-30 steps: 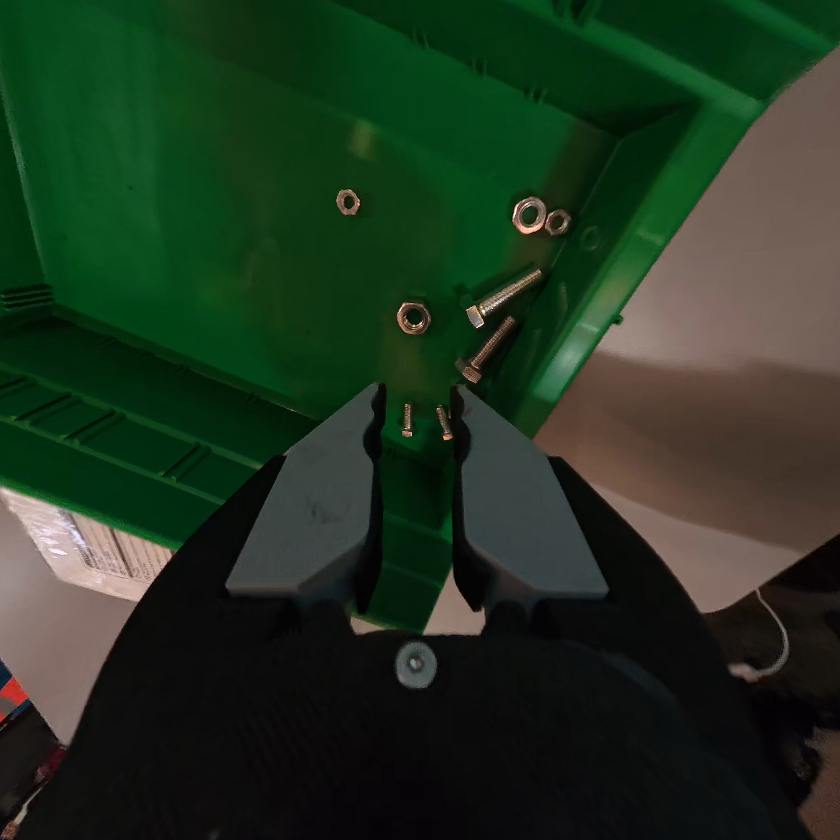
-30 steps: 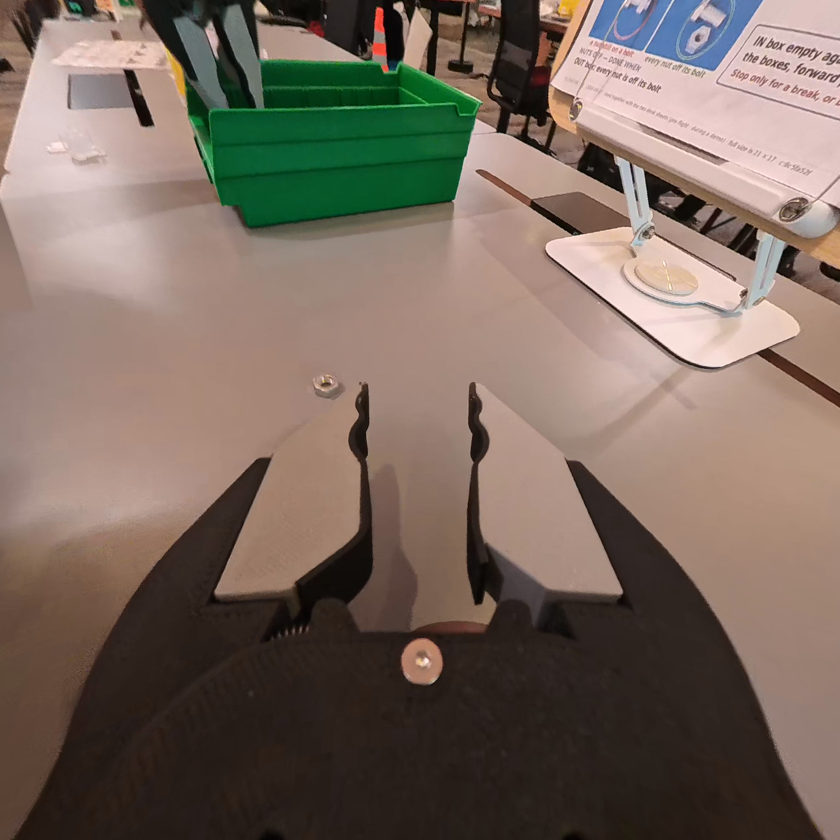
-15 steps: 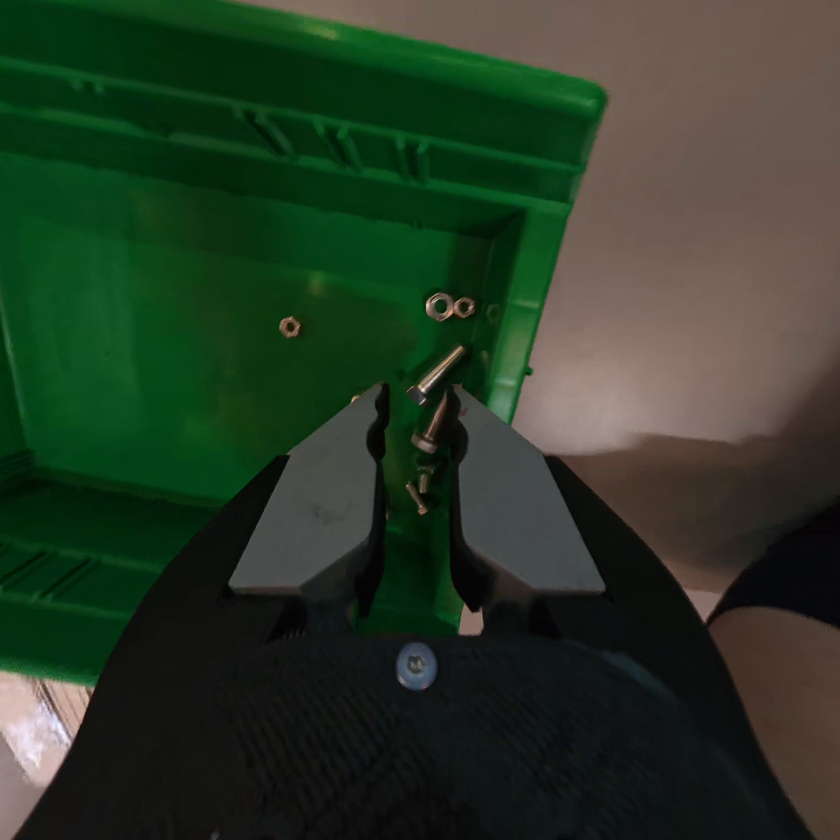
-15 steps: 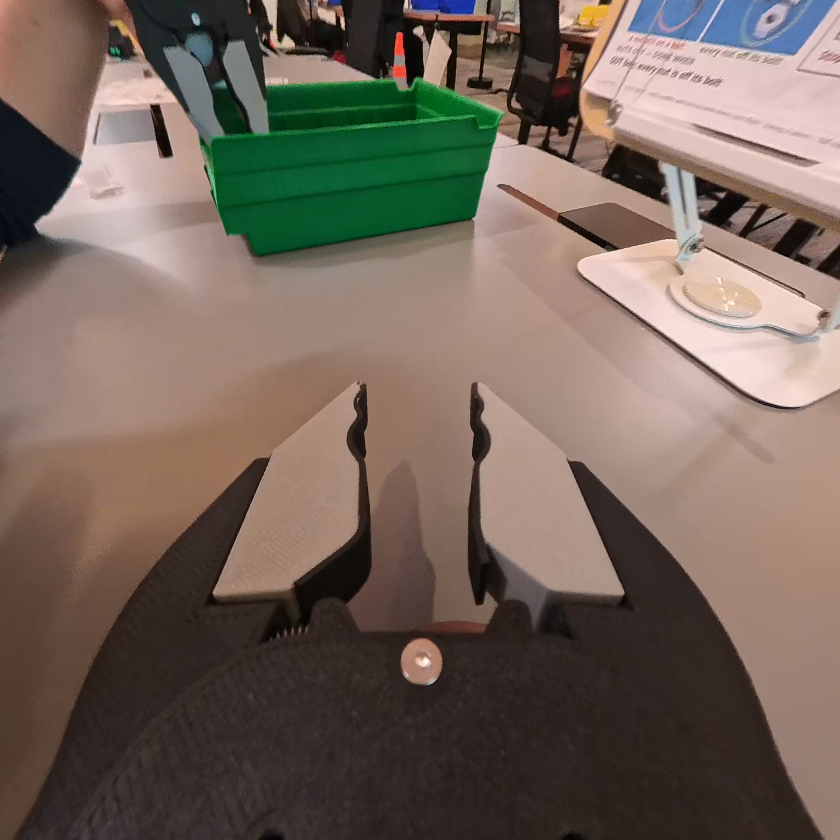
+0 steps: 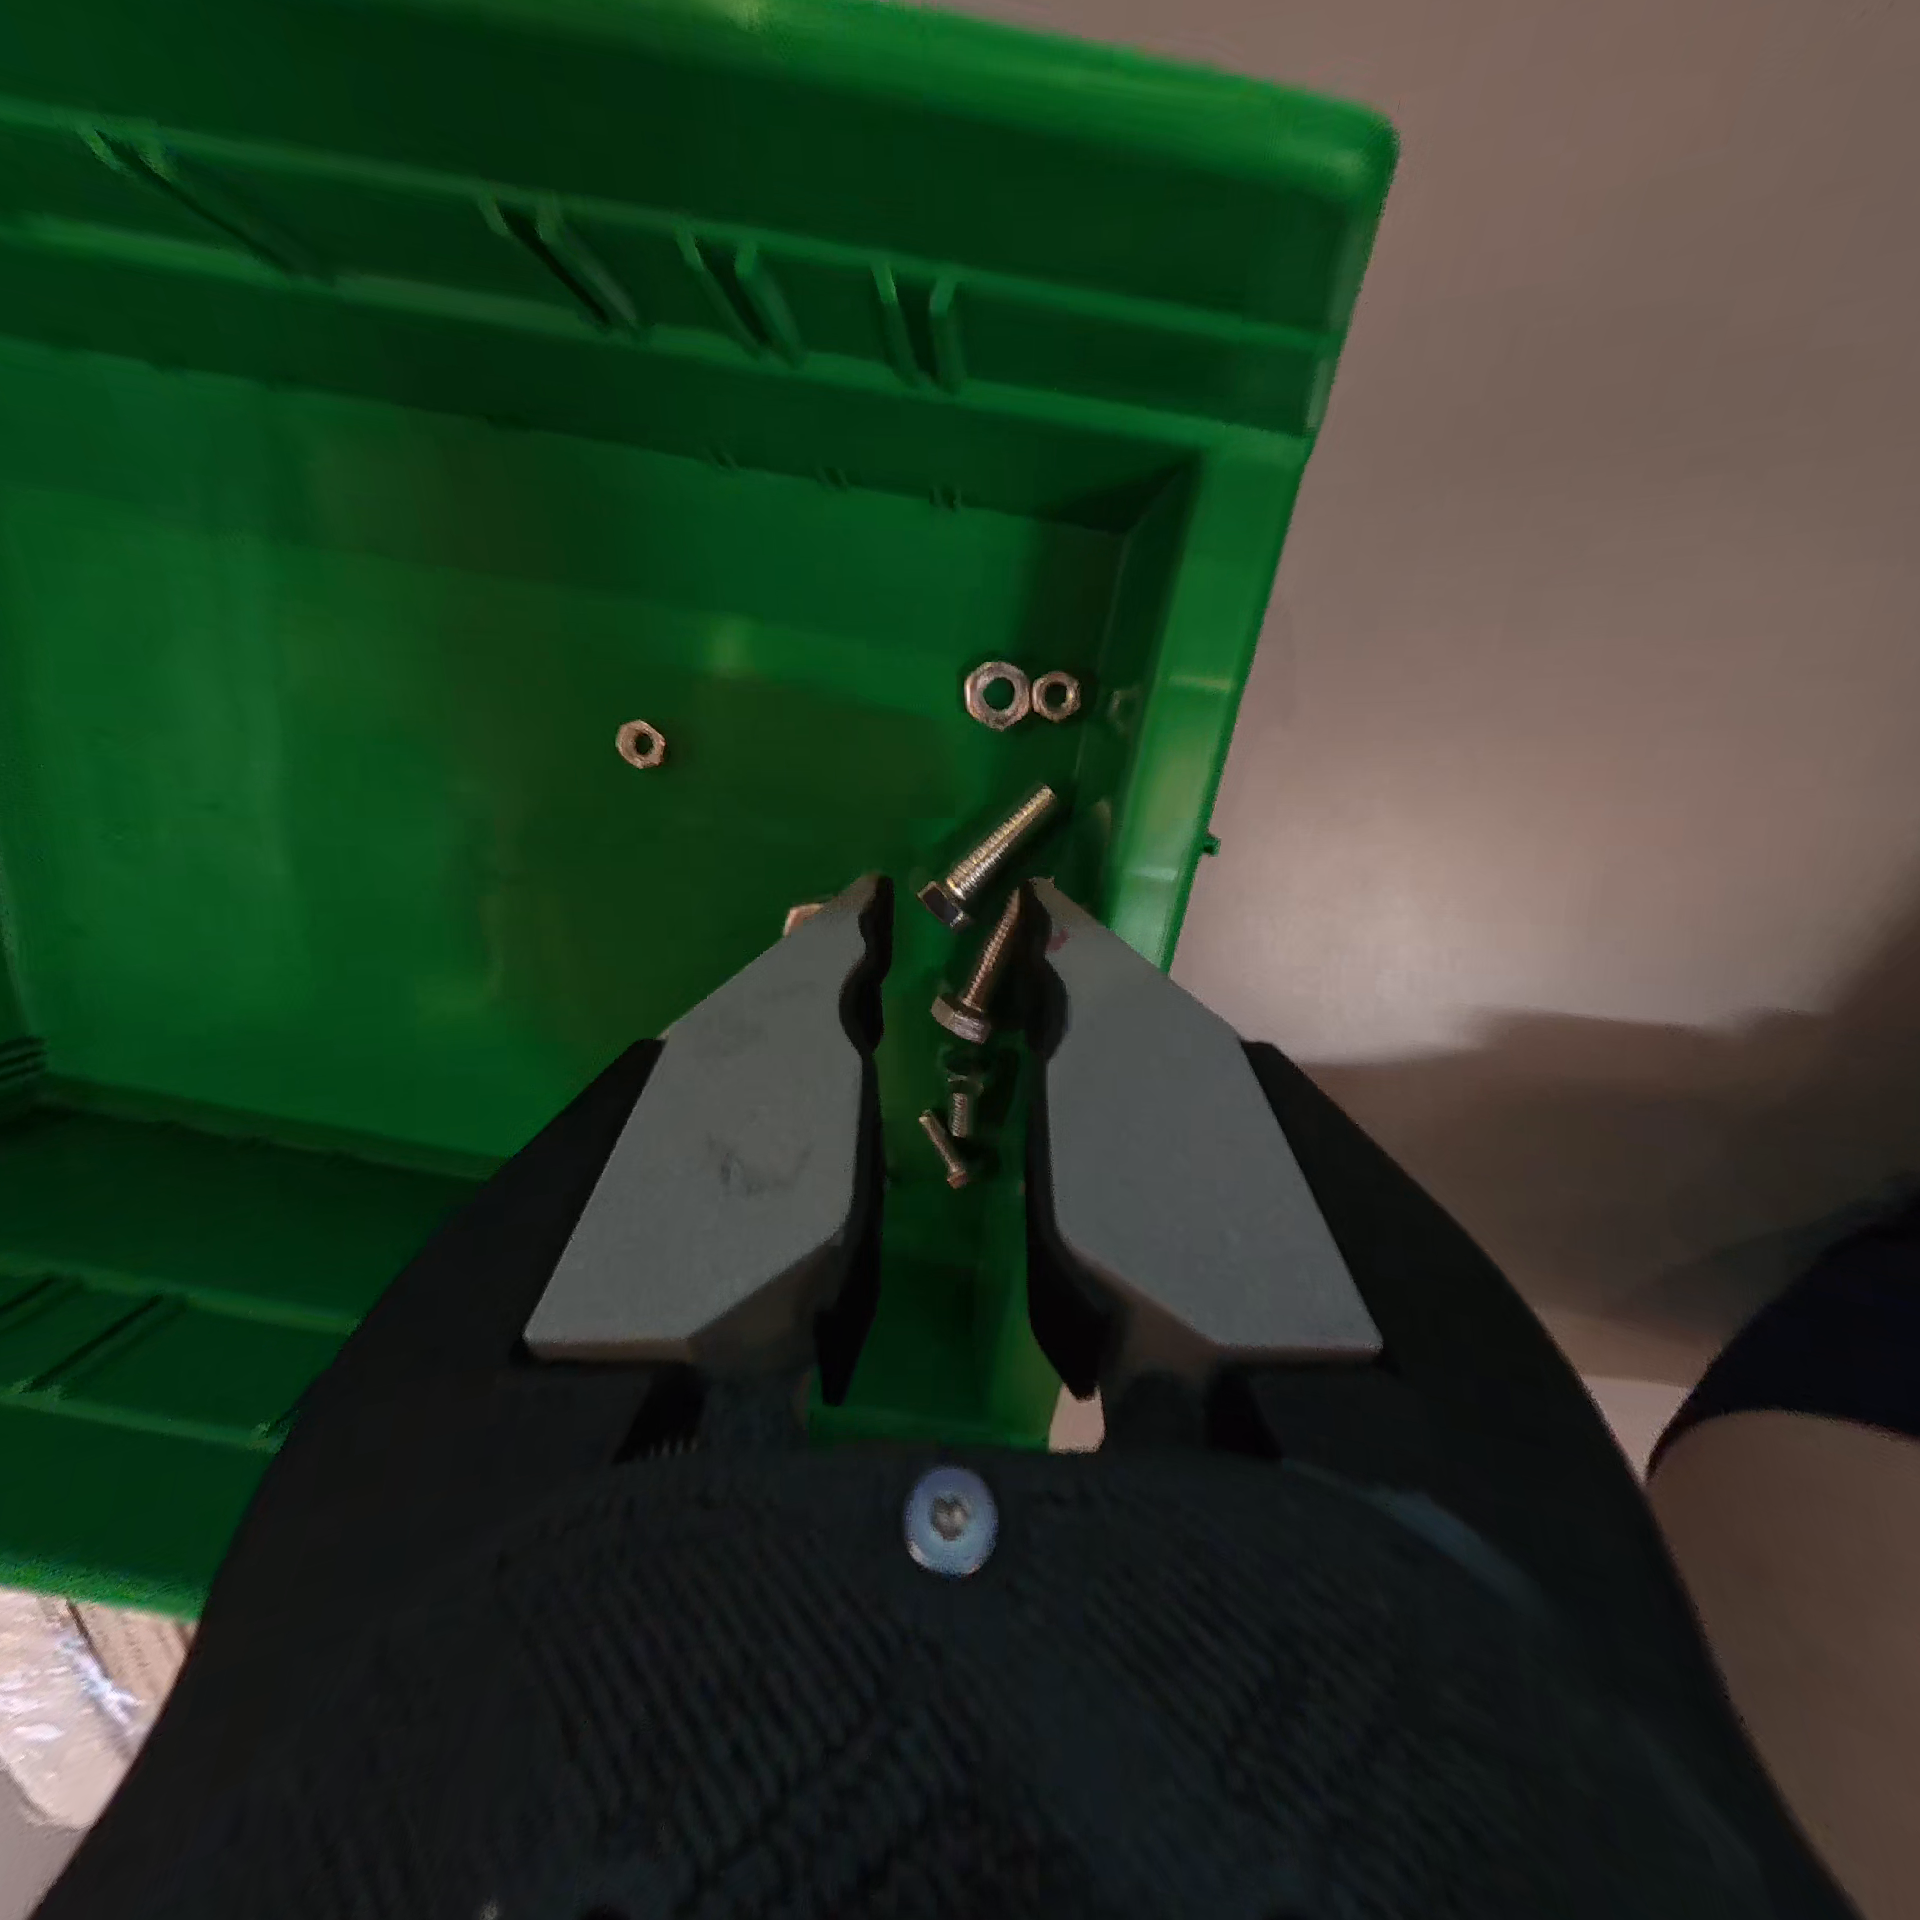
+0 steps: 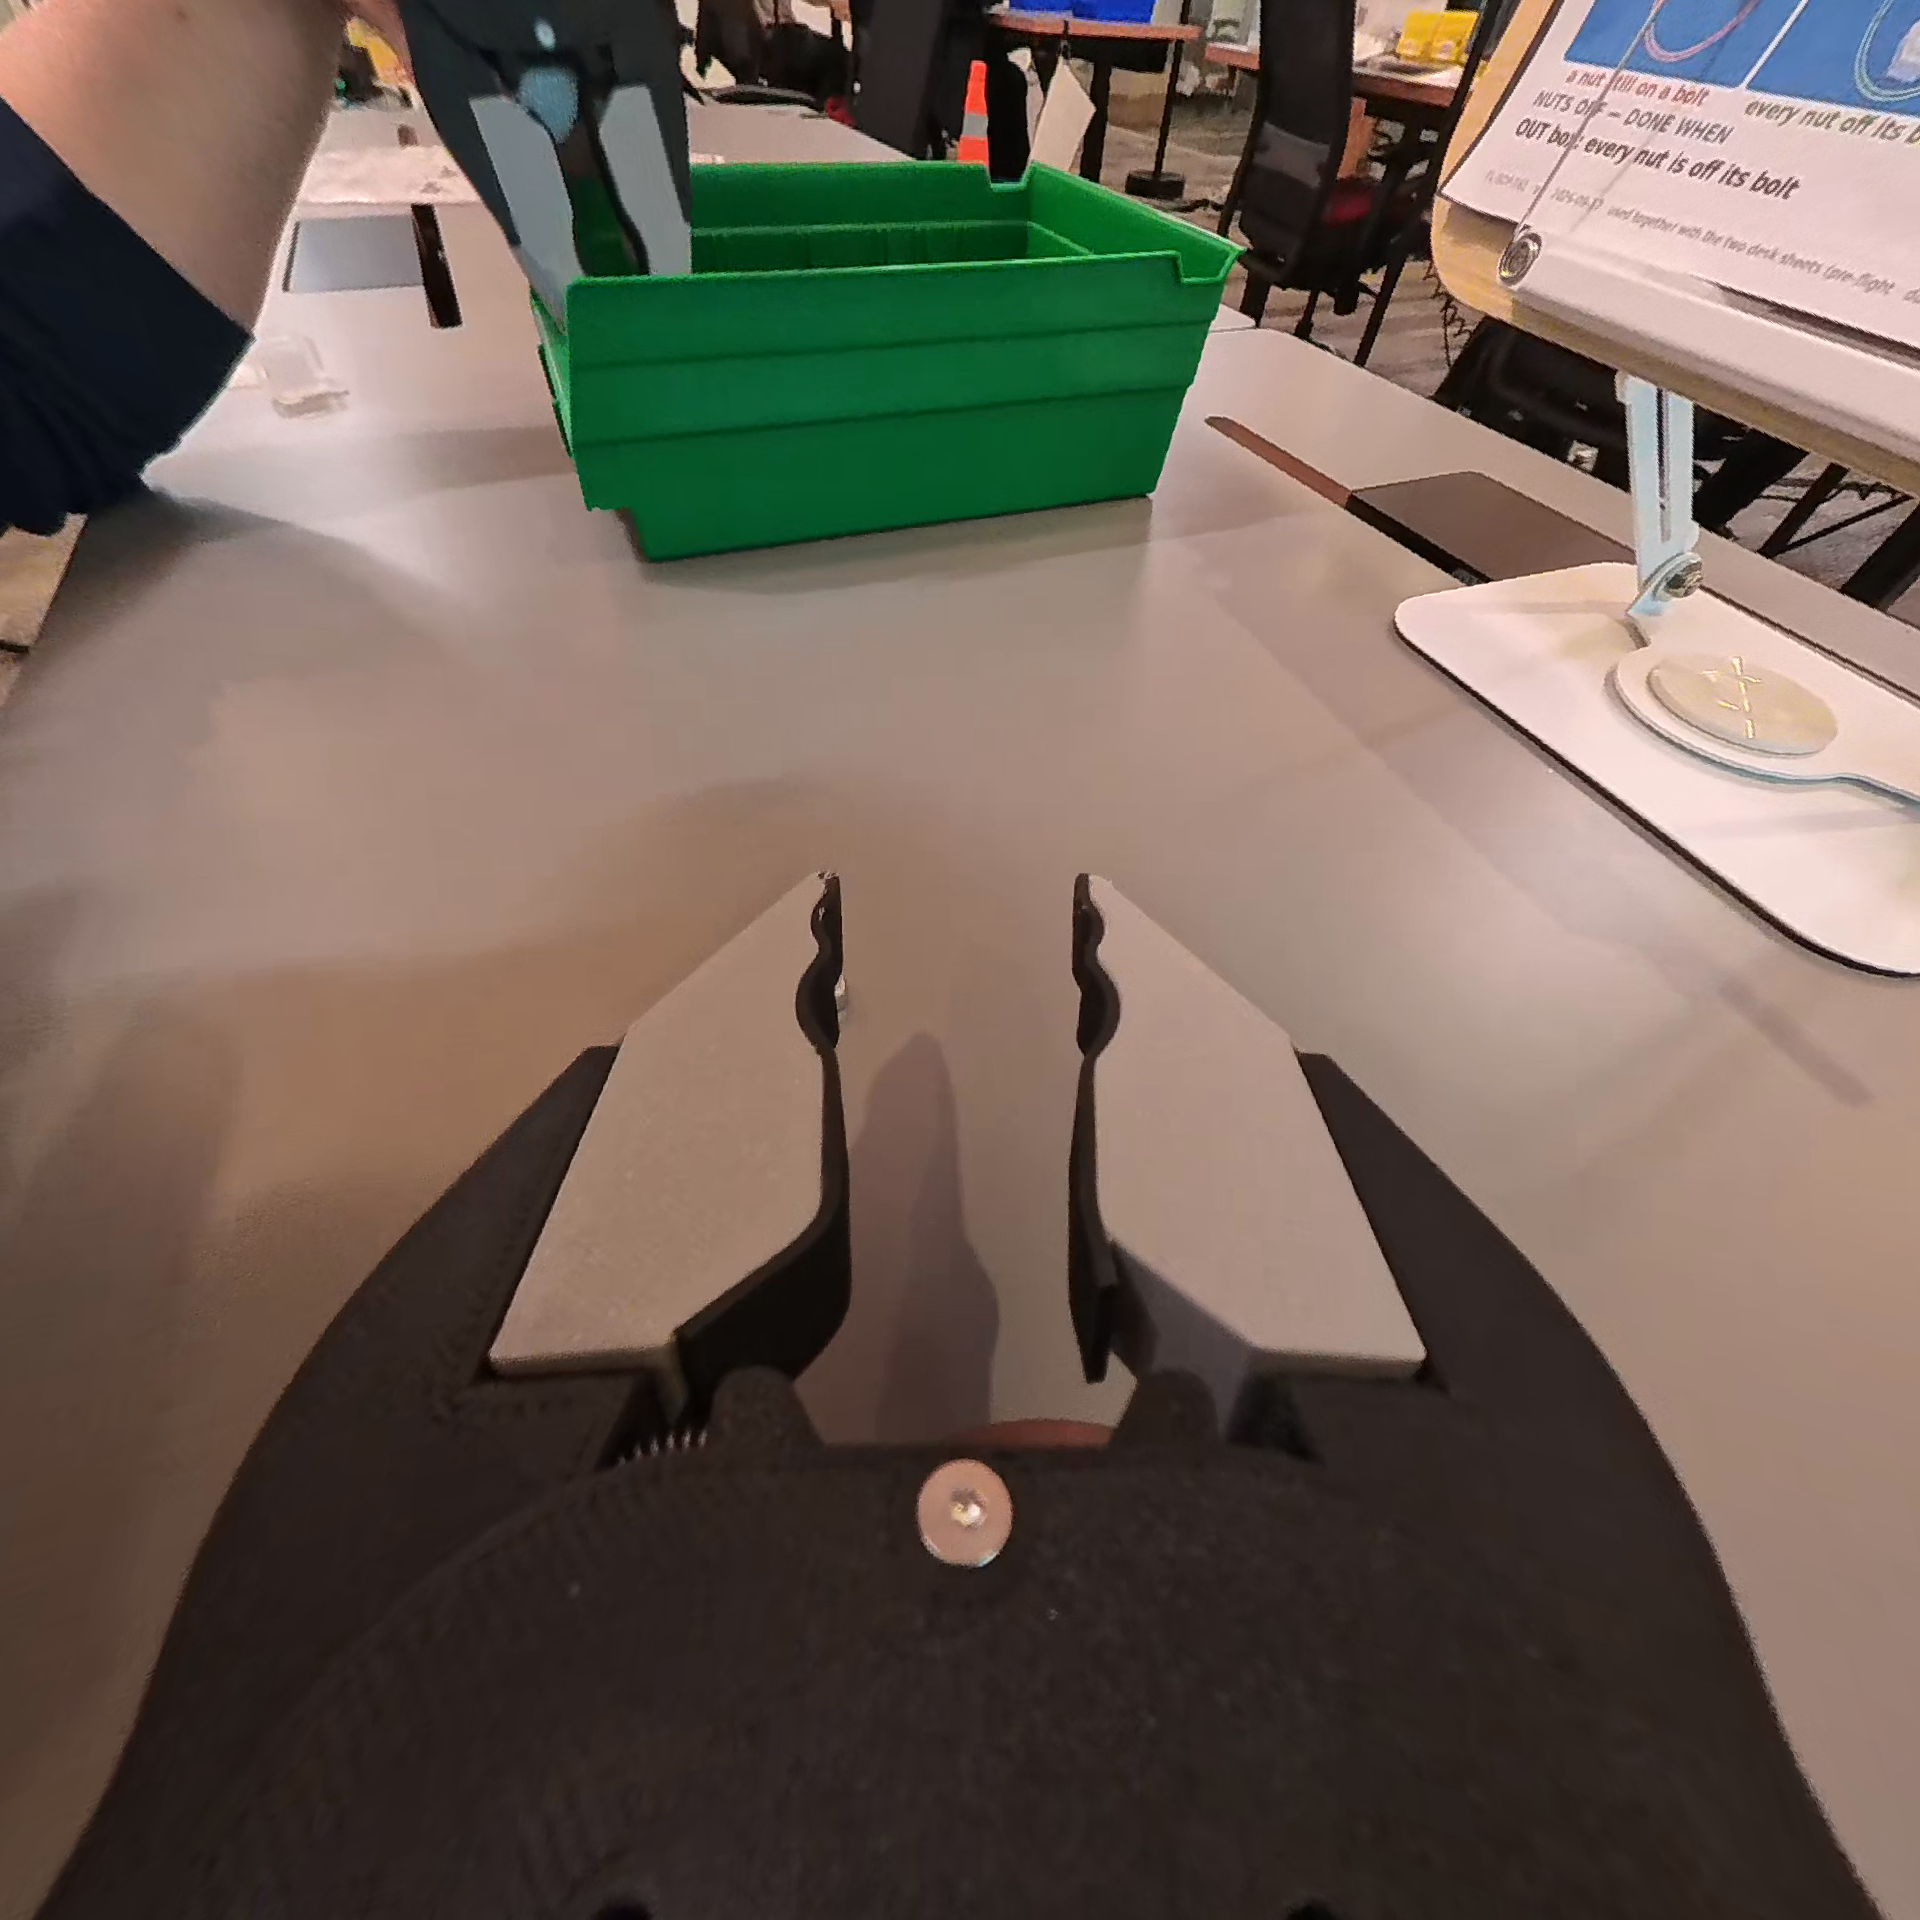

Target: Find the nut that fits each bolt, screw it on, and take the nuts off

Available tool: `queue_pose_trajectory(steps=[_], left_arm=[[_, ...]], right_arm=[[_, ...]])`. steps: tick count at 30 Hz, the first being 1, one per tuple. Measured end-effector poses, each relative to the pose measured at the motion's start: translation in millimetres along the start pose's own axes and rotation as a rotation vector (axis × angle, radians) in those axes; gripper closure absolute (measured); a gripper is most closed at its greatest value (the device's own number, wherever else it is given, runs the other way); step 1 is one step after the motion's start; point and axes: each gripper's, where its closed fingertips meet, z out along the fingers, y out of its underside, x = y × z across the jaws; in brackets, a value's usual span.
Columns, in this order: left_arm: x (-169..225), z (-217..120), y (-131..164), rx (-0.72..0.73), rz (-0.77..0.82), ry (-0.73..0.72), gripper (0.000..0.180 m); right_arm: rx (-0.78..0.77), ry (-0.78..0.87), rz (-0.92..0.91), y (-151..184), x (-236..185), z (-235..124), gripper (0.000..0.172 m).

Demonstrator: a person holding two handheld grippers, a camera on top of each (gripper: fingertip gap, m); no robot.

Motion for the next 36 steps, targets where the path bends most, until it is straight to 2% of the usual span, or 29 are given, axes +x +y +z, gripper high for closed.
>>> queue_pose_trajectory(steps=[4, 8, 12, 18, 22, 28, 30, 32, 36], left_arm=[[-3, 2, 6, 0.002, -0.002, 0.03, 0.158], [-8, 5, -3, 0.019, 0.05, 0.065, 0.158], [-1, 18, 2, -0.054, 0.1, 0.141, 0.157], [-3, 31, 10, -0.137, 0.169, 0.159, 0.158], [-9, 34, 4, -0.113, 0.221, 0.126, 0.172], [-13, 33, 3, -0.059, 0.251, 0.124, 0.173], [-21, 25, -1, -0.005, 0.229, 0.081, 0.173], [-30, 5, -11, 0.11, 0.193, 0.01, 0.173], [-53, -59, -35, 0.416, 0.122, -0.254, 0.173]], right_arm=[[0.017, -0.001, 0.011, -2, 4, -1, 0.13], [0.02, 0.011, 0.016, -2, 12, -1, 0.13], [0.002, 0.037, 0.018, 2, 22, -2, 0.13], [-0.008, 0.059, 0.034, 5, 34, -6, 0.13], [-0.015, 0.07, 0.028, 6, 37, -9, 0.131], [-0.017, 0.039, 0.048, 8, 34, -8, 0.132], [-0.015, 0.03, 0.054, 8, 32, -8, 0.132], [0.005, 0.027, 0.061, 3, 31, -10, 0.133], [0.039, 0.011, 0.062, -10, 26, -15, 0.133]])
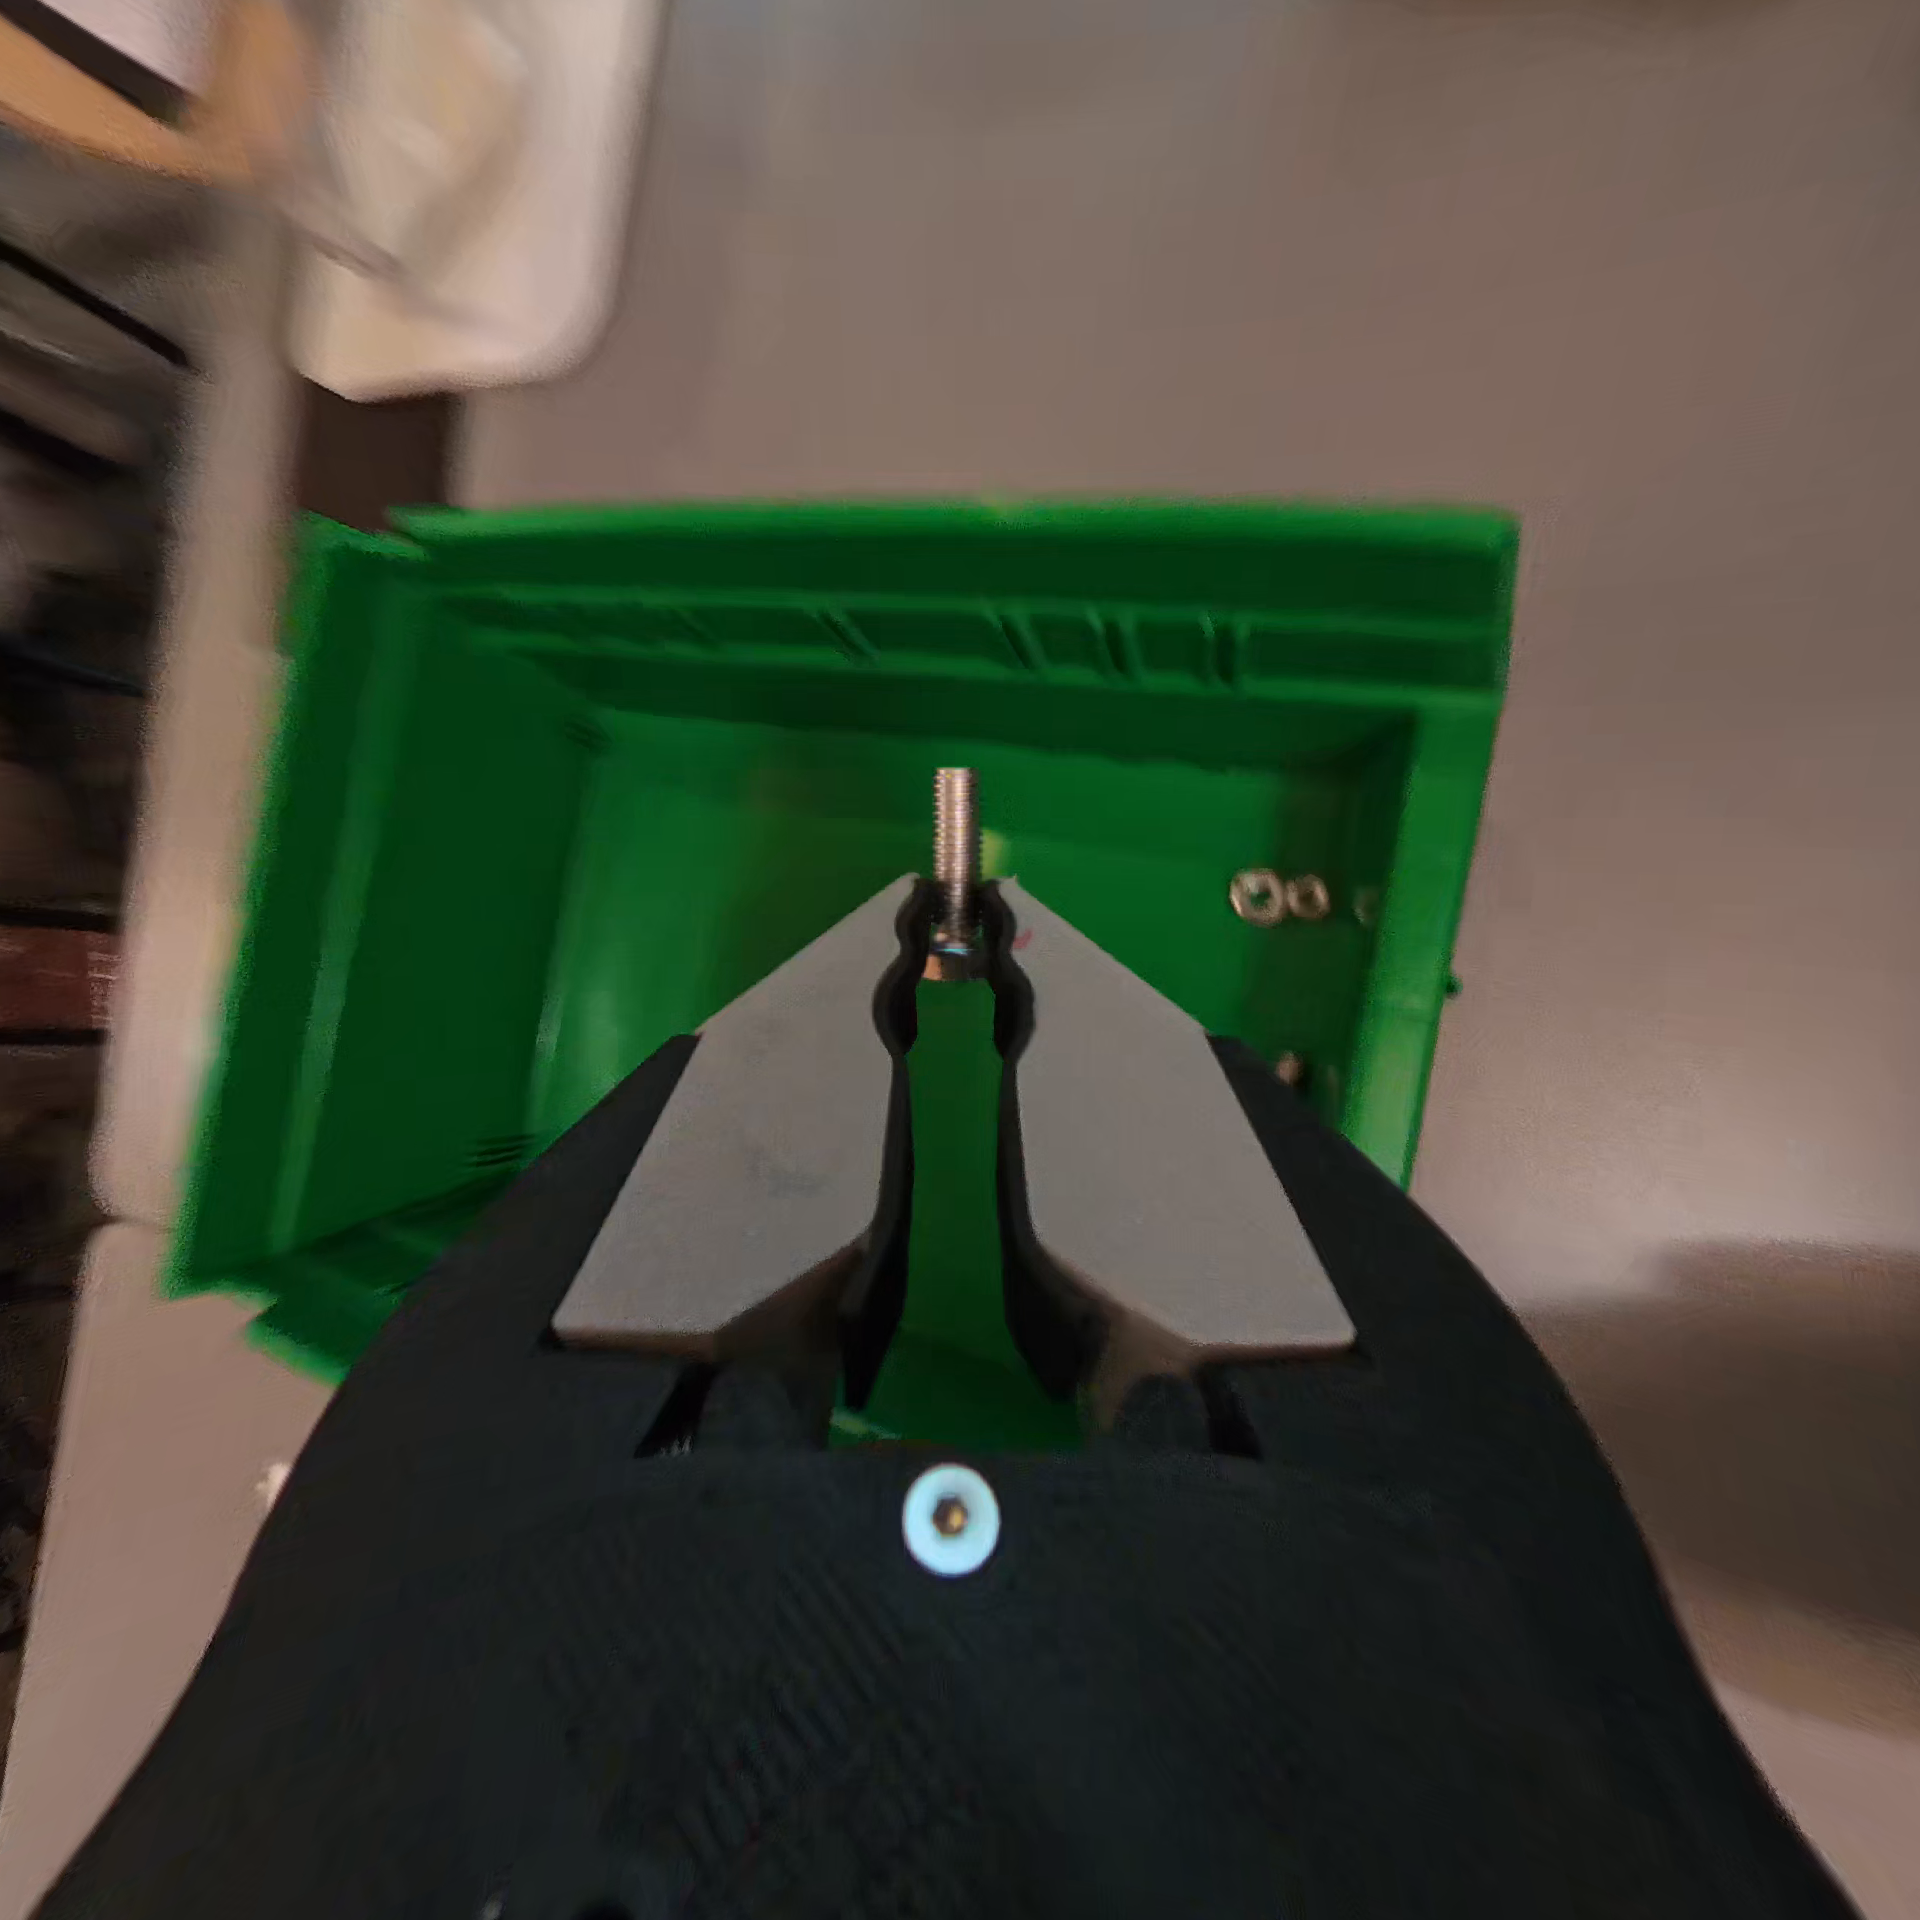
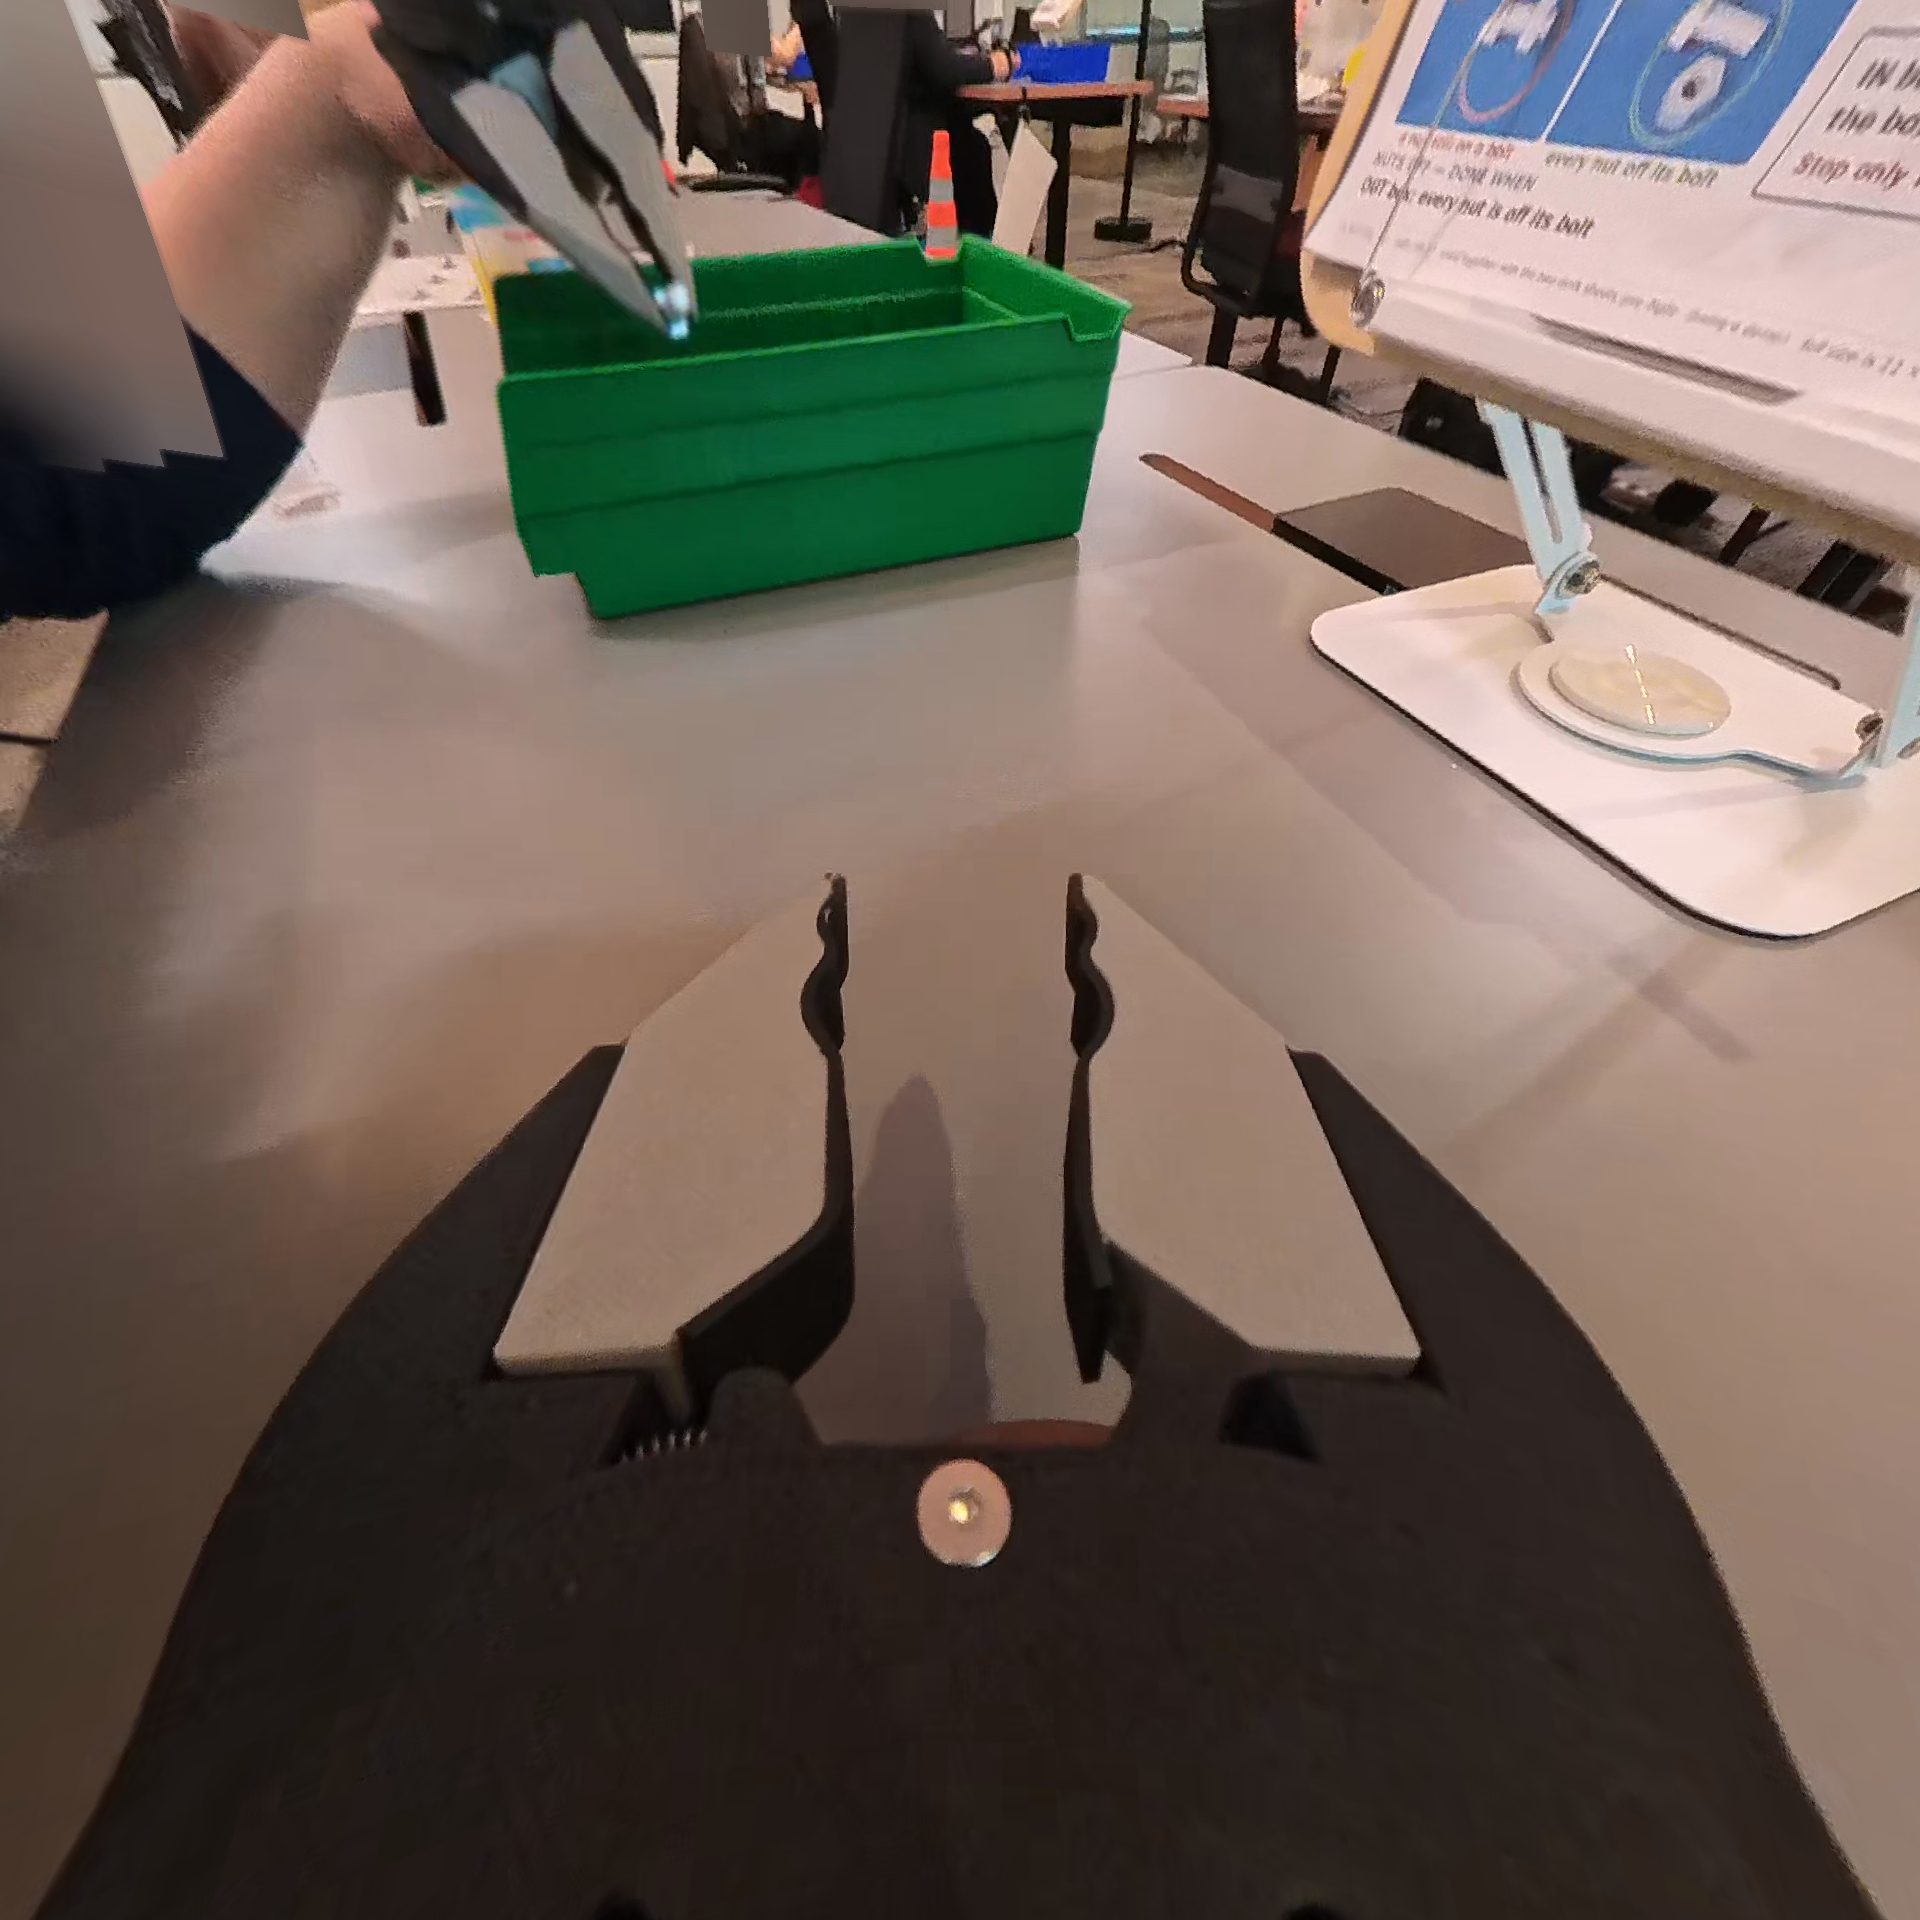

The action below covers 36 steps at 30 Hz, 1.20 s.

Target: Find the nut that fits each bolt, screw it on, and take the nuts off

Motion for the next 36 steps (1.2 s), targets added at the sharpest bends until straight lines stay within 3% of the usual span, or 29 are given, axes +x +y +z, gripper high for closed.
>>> queue_pose_trajectory(steps=[4, 7, 10, 13, 17, 21, 28, 36], left_arm=[[-19, -38, -70, 0.328, -0.122, -0.255, 0.173], [-11, -40, -144, 0.61, -0.376, -0.277, 0.173], [19, -13, -209, 0.844, -0.581, -0.095, 0.173], [53, 21, -248, 0.955, -0.577, 0.014, 0.173], [86, 73, -263, 0.928, -0.511, 0.048, 0.173], [101, 100, -264, 0.888, -0.443, 0.071, 0.173], [96, 114, -252, 0.943, -0.517, 0.133, 0.174], [102, 123, -245, 0.851, -0.456, 0.1, 0.173]], right_arm=[[0.031, -0.019, 0.01, -13, -9, -4, 0.133], [0.033, -0.072, 0.052, -20, -22, -2, 0.133], [0.019, -0.119, 0.067, -26, -36, -1, 0.132], [-0.035, -0.081, 0.035, -21, -31, -6, 0.137], [-0.181, -0.107, 0.044, 9, -31, -13, 0.138], [-0.312, -0.107, -0.053, 42, -38, -1, 0.138], [-0.416, -0.134, -0.2, 56, -57, 39, 0.14], [-0.478, -0.141, -0.238, 71, -62, 54, 0.14]])
